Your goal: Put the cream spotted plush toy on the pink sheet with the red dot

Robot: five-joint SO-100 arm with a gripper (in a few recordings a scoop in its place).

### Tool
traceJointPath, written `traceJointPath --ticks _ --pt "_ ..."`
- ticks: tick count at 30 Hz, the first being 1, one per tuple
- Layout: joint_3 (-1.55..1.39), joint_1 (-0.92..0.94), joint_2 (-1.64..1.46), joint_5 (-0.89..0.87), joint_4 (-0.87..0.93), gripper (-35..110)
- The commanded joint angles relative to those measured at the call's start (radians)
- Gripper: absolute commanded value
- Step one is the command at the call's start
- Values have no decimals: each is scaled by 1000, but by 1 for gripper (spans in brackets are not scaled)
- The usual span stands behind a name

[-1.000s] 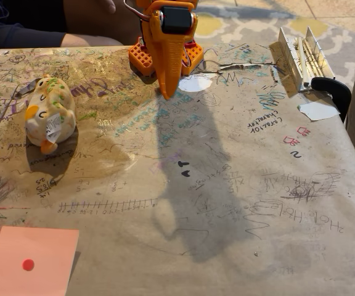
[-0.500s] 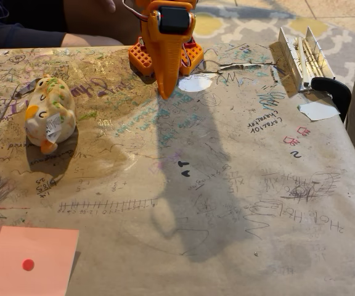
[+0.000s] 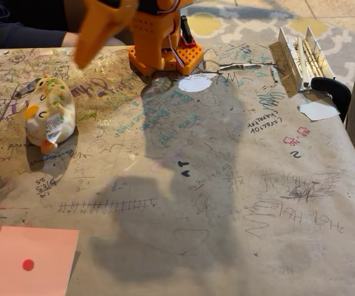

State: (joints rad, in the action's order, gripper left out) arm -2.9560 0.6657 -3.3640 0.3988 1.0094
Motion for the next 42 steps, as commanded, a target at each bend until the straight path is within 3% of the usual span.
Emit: traceJointPath --ticks 1,8,13,19,26,32,42 --pt "-43 109 -5 63 -92 17" --pt "-12 115 54 63 -78 20" --pt "281 84 511 54 -32 20" --pt "739 84 1032 63 259 20" --pt "746 156 1186 132 385 20" --pt "675 256 1104 215 339 21" --pt "807 331 1440 216 141 21"
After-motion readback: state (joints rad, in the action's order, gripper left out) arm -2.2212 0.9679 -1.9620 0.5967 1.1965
